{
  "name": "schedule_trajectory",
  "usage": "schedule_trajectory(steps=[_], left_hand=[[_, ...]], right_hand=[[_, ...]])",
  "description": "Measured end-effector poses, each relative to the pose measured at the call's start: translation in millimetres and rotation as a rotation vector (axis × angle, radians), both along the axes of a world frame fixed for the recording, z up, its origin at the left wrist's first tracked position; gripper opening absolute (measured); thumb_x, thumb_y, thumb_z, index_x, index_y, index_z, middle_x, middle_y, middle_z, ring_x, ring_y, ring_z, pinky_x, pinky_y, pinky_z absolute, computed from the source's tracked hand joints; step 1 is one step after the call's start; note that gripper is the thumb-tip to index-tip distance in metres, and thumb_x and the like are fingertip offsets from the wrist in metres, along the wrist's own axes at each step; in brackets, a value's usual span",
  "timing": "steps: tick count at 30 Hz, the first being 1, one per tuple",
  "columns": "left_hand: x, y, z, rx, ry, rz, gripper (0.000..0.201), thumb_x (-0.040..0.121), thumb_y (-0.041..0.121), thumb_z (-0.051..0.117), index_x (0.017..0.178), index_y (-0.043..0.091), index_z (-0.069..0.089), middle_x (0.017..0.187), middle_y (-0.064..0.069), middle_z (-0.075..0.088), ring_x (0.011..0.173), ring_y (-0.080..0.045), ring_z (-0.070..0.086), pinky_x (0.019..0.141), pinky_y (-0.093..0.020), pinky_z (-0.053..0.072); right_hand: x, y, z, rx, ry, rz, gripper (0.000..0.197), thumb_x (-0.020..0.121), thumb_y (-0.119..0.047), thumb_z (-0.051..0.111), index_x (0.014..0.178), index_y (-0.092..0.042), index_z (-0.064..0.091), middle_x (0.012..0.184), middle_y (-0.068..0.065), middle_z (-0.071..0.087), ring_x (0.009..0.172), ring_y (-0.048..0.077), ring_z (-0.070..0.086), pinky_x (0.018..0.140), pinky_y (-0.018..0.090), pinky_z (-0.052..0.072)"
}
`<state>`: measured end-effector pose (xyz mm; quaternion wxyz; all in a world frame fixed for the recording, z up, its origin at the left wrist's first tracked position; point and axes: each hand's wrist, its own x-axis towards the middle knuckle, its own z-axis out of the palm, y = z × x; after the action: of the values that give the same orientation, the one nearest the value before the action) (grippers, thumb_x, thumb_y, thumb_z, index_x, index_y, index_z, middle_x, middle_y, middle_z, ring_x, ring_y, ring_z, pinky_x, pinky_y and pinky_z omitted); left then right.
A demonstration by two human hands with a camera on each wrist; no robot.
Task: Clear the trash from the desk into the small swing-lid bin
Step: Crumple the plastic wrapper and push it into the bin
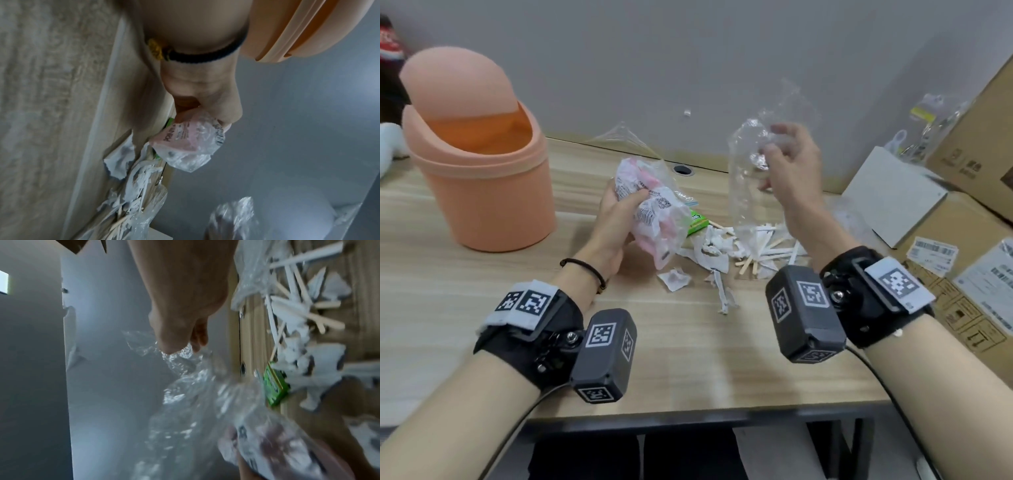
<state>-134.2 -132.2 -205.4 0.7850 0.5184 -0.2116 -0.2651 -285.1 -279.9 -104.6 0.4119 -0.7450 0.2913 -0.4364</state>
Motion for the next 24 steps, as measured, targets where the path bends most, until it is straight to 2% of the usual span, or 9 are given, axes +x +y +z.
schedule_trajectory(steps=[5, 8, 11, 14, 16, 18, 20, 22, 24], left_hand=[[-1, 6, 4, -0.059, 0.049, -0.092, 0.036, 0.096, 0.030, 0.054, 0.130, 0.023, 0.050, 0.118, -0.005, 0.069, 0.106, -0.024, 0.067, 0.094, -0.046, 0.052], [-3, 8, 5, -0.137, 0.112, -0.158, 0.034, 0.100, 0.030, 0.049, 0.133, 0.022, 0.047, 0.118, -0.006, 0.066, 0.104, -0.024, 0.066, 0.087, -0.040, 0.055], [-1, 8, 5, -0.139, 0.147, -0.167, 0.034, 0.101, 0.032, 0.047, 0.134, 0.023, 0.046, 0.115, -0.005, 0.066, 0.096, -0.020, 0.067, 0.075, -0.033, 0.055], [0, 8, 5, -0.110, 0.208, -0.209, 0.045, 0.101, 0.046, 0.040, 0.134, 0.017, 0.052, 0.119, -0.002, 0.065, 0.103, -0.017, 0.065, 0.087, -0.033, 0.053], [2, 10, 3, -0.136, 0.252, -0.242, 0.046, 0.103, 0.049, 0.032, 0.118, 0.017, 0.062, 0.108, 0.001, 0.072, 0.105, -0.015, 0.065, 0.097, -0.034, 0.048], [4, 11, 3, -0.137, 0.208, -0.277, 0.052, 0.102, 0.053, 0.029, 0.121, 0.017, 0.061, 0.114, -0.001, 0.071, 0.110, -0.015, 0.064, 0.101, -0.035, 0.047], [3, 13, 8, -0.117, 0.113, -0.278, 0.062, 0.096, 0.058, 0.040, 0.132, 0.010, 0.053, 0.120, -0.005, 0.066, 0.111, -0.016, 0.064, 0.096, -0.033, 0.050], [4, 11, 9, -0.121, 0.000, -0.185, 0.064, 0.089, 0.051, 0.059, 0.131, 0.004, 0.050, 0.114, -0.008, 0.065, 0.104, -0.019, 0.064, 0.093, -0.035, 0.051], [8, 9, 5, -0.101, -0.095, -0.077, 0.046, 0.091, 0.033, 0.065, 0.127, 0.008, 0.055, 0.115, -0.011, 0.067, 0.106, -0.026, 0.066, 0.096, -0.044, 0.051]], right_hand=[[39, 39, -21, 0.069, -0.020, 0.174, 0.049, 0.099, 0.001, 0.029, 0.141, -0.019, 0.043, 0.105, 0.000, 0.056, 0.077, 0.010, 0.063, 0.060, 0.022, 0.055], [53, 57, -39, 0.096, 0.083, 0.259, 0.040, 0.099, -0.006, 0.038, 0.136, -0.017, 0.050, 0.118, 0.004, 0.060, 0.093, 0.014, 0.062, 0.074, 0.025, 0.052], [58, 70, -46, 0.176, 0.131, 0.442, 0.039, 0.101, -0.015, 0.044, 0.140, -0.020, 0.045, 0.128, -0.004, 0.057, 0.104, 0.003, 0.058, 0.087, 0.021, 0.051], [57, 86, -42, 0.164, 0.235, 0.632, 0.040, 0.106, -0.027, 0.037, 0.145, -0.023, 0.039, 0.136, -0.015, 0.050, 0.116, -0.006, 0.051, 0.097, 0.011, 0.044], [54, 94, -40, 0.235, 0.259, 0.735, 0.036, 0.106, -0.034, 0.032, 0.138, -0.023, 0.047, 0.121, -0.016, 0.059, 0.106, -0.010, 0.056, 0.087, 0.006, 0.044], [53, 95, -39, 0.343, 0.205, 0.772, 0.037, 0.105, -0.041, 0.030, 0.122, -0.026, 0.059, 0.100, -0.015, 0.067, 0.096, -0.003, 0.064, 0.087, 0.015, 0.046], [53, 90, -39, 0.426, 0.120, 0.816, 0.047, 0.104, -0.048, 0.024, 0.120, -0.026, 0.062, 0.095, -0.012, 0.072, 0.096, 0.004, 0.067, 0.095, 0.025, 0.047], [53, 84, -37, 0.468, 0.076, 0.813, 0.060, 0.102, -0.052, 0.020, 0.132, -0.018, 0.058, 0.114, -0.012, 0.070, 0.110, 0.003, 0.063, 0.106, 0.031, 0.043], [54, 75, -38, 0.425, 0.094, 0.744, 0.065, 0.100, -0.058, 0.022, 0.131, -0.017, 0.061, 0.131, -0.006, 0.063, 0.125, 0.005, 0.053, 0.112, 0.036, 0.036]])
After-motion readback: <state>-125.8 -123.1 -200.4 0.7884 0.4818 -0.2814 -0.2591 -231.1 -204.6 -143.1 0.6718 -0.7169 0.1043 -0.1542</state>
